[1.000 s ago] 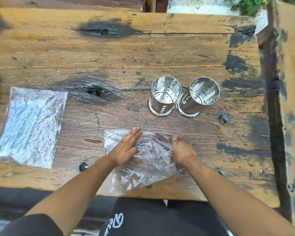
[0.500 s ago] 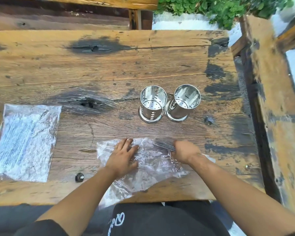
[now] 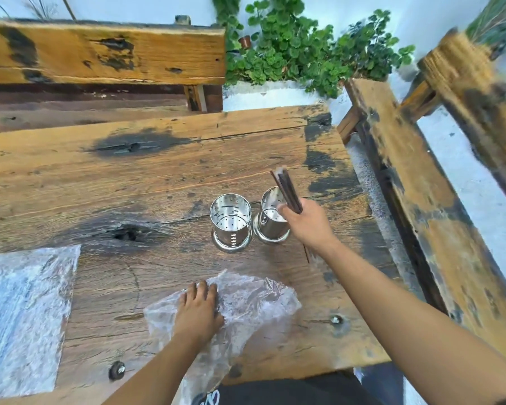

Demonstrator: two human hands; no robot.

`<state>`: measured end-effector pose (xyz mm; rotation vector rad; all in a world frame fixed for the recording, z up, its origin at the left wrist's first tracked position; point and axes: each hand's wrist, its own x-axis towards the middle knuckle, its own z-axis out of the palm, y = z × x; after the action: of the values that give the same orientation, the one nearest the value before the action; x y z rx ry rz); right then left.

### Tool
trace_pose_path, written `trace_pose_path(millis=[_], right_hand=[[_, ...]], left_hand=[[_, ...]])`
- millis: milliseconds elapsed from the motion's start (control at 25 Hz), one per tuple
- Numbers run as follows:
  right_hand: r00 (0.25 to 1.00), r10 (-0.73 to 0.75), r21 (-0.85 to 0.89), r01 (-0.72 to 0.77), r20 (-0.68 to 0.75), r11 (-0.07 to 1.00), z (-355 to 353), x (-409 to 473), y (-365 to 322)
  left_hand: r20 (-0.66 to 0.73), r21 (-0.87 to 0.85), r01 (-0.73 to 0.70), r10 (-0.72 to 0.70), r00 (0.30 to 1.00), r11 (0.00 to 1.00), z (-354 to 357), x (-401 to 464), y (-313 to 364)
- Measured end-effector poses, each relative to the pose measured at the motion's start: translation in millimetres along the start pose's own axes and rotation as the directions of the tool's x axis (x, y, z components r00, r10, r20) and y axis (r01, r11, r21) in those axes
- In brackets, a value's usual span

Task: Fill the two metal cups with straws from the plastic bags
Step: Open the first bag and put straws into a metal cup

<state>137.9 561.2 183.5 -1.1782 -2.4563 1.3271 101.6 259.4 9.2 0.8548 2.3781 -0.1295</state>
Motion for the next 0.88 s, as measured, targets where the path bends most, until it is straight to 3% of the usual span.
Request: trace_pose_path(millis=[120,240,400,640,880], right_hand=[[0.999,0.021,0.186,-0.015,-0.030,0.982,-4,16,-19],[0.998,0.050,0.437,-0.029,-0.038,0.899,-8,32,-37],[0.991,0.062,0.604,0.021,-0.115,0.797,-10,61,-51],[0.960,0.168,0.530,-0.025,-0.223,0.847,5,82,-20],[0.974,0.136,0.303,-0.076,-0.181,0.950,28,84,23]], left_hand=[[-0.029,0.005,0.025,-0.025,0.999,1.000,-12,5,3],[-0.062,-0.038,0.065,-0.067,0.996,0.997,-22,9,7],[-0.064,-0.089,0.104,-0.110,0.992,0.991,-28,12,8],[-0.042,-0.135,0.124,-0.130,0.991,0.983,-33,16,9],[-0.048,-0.192,0.123,-0.134,0.990,0.974,-35,19,11]])
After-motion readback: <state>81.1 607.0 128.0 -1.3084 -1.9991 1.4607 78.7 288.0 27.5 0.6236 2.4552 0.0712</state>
